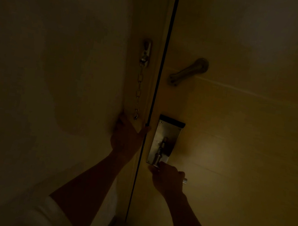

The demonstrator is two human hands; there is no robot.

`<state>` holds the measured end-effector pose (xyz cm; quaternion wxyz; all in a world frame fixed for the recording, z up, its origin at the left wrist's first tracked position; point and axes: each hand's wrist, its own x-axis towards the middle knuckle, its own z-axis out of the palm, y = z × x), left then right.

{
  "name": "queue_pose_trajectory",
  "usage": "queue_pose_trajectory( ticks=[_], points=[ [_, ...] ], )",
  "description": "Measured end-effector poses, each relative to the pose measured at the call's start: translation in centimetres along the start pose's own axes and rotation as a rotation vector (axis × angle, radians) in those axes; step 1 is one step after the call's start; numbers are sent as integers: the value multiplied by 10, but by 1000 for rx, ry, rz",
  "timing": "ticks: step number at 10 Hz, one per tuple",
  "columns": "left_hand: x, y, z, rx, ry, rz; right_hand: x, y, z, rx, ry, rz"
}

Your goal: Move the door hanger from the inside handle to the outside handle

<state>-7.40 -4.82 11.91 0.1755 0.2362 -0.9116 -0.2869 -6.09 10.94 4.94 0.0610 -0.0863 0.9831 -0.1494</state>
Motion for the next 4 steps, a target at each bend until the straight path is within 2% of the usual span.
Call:
queue_pose_trajectory(
  ticks=[2, 3, 4],
  points=[
    [-16, -15, -5, -54, -7, 24, -5, -3, -2, -117, 38, 5],
    [-29, -20, -21, -85, -14, 114, -17, -11, -9, -140, 158, -5],
    [-39, -24, -40, -134, 61, 233, -25, -25, -25, -57, 337, -60]
  ],
)
